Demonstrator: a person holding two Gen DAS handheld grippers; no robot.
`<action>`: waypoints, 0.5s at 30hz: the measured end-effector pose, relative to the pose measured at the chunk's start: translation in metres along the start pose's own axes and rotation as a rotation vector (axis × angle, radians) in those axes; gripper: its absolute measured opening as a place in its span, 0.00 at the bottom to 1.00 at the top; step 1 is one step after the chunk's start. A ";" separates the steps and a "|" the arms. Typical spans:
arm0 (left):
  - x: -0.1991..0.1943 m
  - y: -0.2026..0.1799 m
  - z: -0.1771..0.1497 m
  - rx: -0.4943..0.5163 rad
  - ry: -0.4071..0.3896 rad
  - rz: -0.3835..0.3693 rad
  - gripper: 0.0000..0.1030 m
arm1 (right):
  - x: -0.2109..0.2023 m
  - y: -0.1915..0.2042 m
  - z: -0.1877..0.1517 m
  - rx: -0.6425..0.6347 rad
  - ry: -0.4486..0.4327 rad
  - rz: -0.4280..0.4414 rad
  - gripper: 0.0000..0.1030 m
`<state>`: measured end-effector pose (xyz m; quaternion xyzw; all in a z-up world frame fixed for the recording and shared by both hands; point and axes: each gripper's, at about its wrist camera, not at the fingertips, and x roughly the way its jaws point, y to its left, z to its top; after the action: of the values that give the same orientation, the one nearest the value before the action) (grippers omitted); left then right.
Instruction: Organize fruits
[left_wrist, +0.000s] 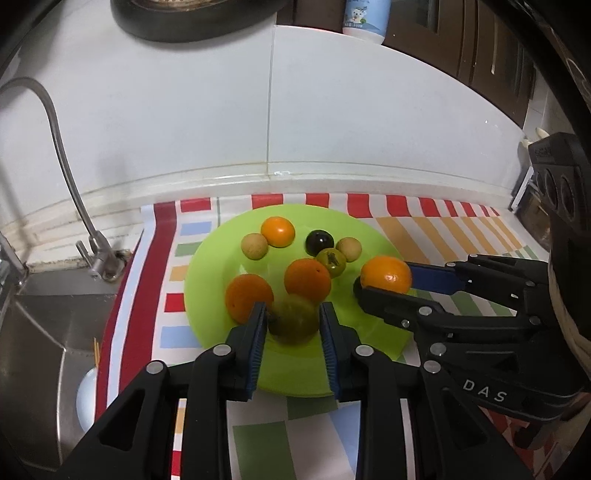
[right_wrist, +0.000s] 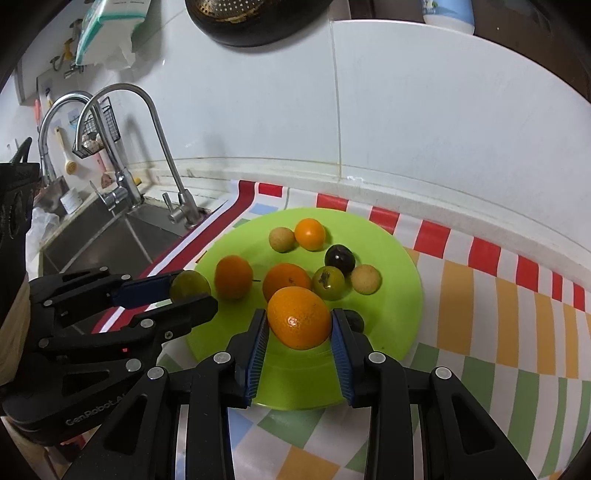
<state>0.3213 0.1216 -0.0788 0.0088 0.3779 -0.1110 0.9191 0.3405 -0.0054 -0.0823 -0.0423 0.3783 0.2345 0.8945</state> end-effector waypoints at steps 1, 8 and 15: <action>0.000 0.000 0.000 0.004 -0.001 0.008 0.34 | 0.001 0.000 0.000 -0.004 0.002 0.003 0.34; -0.012 0.003 -0.003 -0.021 -0.010 0.058 0.35 | -0.005 -0.001 -0.003 0.001 -0.010 -0.015 0.40; -0.044 -0.002 -0.007 -0.073 -0.045 0.133 0.41 | -0.038 -0.001 -0.013 0.040 -0.066 -0.076 0.46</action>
<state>0.2859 0.1293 -0.0528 -0.0024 0.3593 -0.0360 0.9325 0.3098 -0.0246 -0.0649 -0.0308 0.3513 0.1938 0.9155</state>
